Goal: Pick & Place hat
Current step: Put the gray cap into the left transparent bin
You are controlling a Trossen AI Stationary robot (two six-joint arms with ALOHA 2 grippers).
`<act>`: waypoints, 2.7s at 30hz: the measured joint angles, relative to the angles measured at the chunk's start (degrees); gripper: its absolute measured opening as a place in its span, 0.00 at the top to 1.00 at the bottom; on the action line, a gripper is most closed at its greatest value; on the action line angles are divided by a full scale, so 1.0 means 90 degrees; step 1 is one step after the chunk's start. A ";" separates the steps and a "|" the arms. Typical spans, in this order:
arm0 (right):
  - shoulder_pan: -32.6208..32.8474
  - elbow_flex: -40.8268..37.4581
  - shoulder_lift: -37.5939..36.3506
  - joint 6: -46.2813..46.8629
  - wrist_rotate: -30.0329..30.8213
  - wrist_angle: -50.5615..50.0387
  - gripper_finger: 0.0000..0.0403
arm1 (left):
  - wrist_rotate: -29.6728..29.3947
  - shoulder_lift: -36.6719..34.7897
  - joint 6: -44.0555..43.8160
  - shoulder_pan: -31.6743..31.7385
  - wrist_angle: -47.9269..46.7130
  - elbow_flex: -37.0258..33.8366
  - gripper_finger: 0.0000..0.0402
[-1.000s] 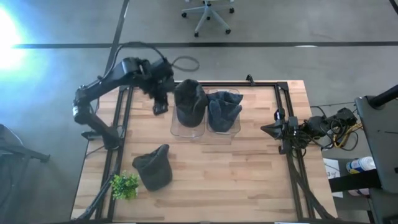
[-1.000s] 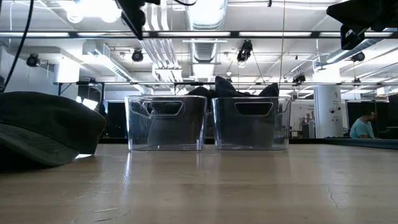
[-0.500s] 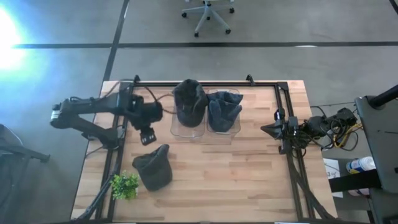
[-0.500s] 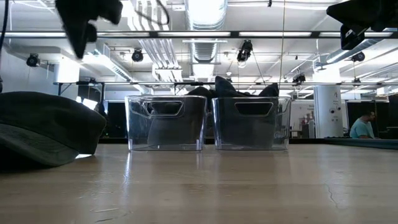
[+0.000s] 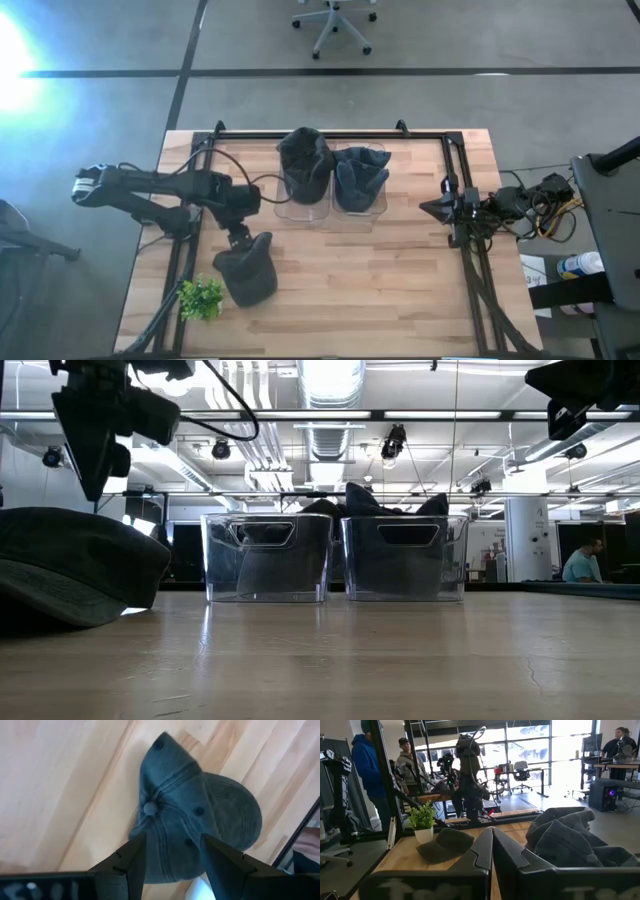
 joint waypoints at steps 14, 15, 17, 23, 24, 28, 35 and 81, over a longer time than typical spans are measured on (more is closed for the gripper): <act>0.0000 0.0000 0.0001 0.0022 0.0001 0.0000 0.98 | 0.1264 -0.0047 -0.0460 -0.0475 0.0970 -0.0820 0.56; -0.0002 0.0000 -0.0001 0.0017 0.0000 0.0000 0.98 | 0.1281 -0.0047 -0.0500 -0.0557 0.1023 -0.0870 0.56; -0.0001 0.0000 0.0001 -0.0003 0.0000 0.0000 0.98 | 0.1304 -0.0047 -0.0560 -0.0696 0.1162 -0.0956 0.56; -0.0002 0.0000 0.0001 0.0004 0.0000 0.0000 0.98 | 0.1183 -0.0047 -0.0709 -0.0828 0.1720 -0.1330 0.56; 0.0000 0.0000 -0.0001 -0.0003 0.0000 0.0000 0.98 | 0.1176 -0.0047 -0.0745 -0.0832 0.1800 -0.1413 0.56; -0.0001 0.0000 0.0001 0.0026 0.0000 0.0000 0.98 | 0.1158 -0.0047 -0.0837 -0.0862 0.2425 -0.1757 0.56; -0.0002 0.0000 -0.0001 0.0026 0.0000 0.0000 0.98 | 0.1207 -0.0030 -0.0902 -0.0884 0.3882 -0.2352 0.57; -0.0674 -0.0036 -0.0016 -0.0887 -0.1914 -0.0381 0.98 | -0.3967 0.0986 0.3210 -0.0362 0.0926 0.2329 1.00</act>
